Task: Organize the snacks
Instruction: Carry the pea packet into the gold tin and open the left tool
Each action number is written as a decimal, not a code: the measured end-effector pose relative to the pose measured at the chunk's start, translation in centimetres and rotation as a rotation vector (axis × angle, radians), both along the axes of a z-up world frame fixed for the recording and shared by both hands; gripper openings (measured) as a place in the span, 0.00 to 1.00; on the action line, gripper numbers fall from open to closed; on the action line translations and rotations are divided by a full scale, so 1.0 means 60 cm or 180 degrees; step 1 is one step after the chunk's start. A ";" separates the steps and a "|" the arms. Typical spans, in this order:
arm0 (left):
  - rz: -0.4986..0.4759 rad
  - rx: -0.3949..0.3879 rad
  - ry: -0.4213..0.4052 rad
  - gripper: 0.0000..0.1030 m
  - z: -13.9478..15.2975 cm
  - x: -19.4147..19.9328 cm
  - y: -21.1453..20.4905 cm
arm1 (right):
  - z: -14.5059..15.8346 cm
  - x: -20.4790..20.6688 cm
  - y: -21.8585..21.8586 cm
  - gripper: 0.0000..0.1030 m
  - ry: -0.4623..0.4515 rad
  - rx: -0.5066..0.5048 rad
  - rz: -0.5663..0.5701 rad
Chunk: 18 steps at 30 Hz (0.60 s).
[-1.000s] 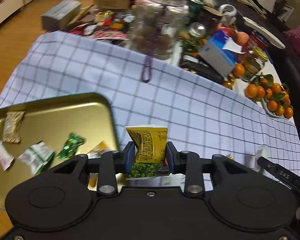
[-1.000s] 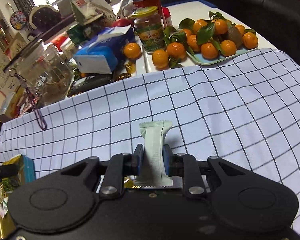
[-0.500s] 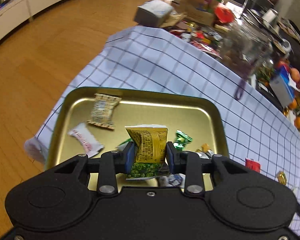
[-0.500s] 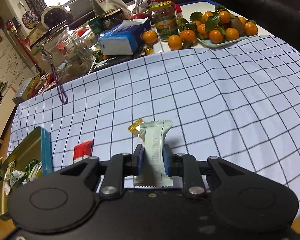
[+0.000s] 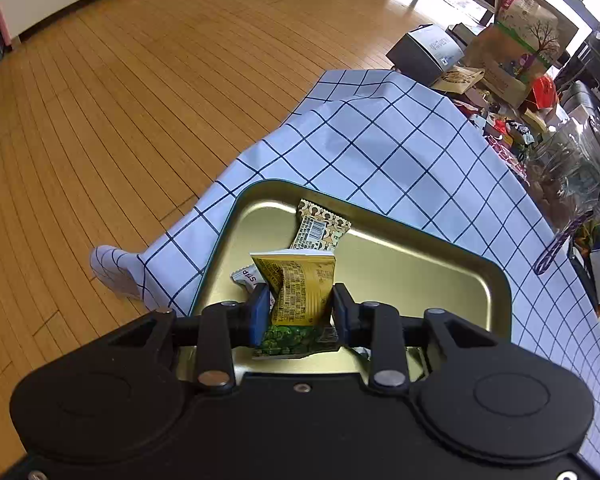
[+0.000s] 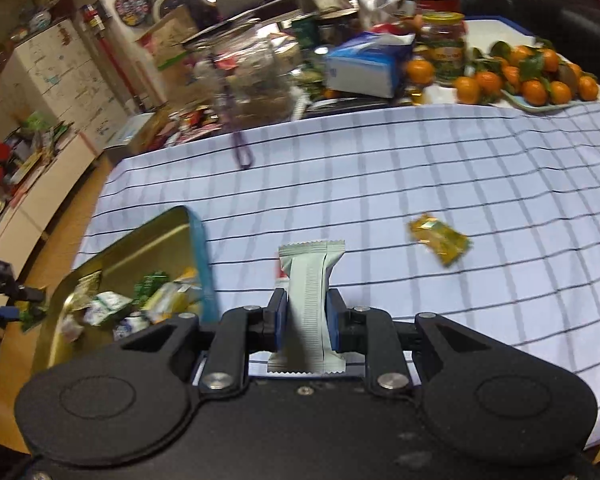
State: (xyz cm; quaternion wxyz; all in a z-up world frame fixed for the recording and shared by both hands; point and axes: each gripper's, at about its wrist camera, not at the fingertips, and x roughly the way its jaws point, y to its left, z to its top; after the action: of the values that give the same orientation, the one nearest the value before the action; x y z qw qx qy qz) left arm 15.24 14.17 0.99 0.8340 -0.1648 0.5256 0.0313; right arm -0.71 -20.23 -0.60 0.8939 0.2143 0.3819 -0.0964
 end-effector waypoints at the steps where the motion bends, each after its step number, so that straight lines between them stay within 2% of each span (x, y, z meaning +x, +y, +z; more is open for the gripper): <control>1: -0.0023 -0.0044 0.0021 0.40 -0.001 0.002 0.003 | 0.005 0.011 0.012 0.22 -0.0013 0.0017 0.0056; 10: -0.0364 -0.0058 0.0165 0.40 -0.012 -0.001 -0.003 | 0.050 0.152 0.144 0.22 -0.0074 0.0168 0.0612; 18: -0.0662 0.0027 0.0112 0.40 -0.008 -0.012 -0.020 | 0.062 0.251 0.240 0.22 -0.0067 0.0121 0.0920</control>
State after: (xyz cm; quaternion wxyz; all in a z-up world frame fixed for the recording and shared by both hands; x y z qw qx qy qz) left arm 14.52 12.97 0.51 0.8241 -0.1052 0.5543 -0.0504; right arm 14.33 -5.81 3.13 0.8982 0.1750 0.4010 0.0428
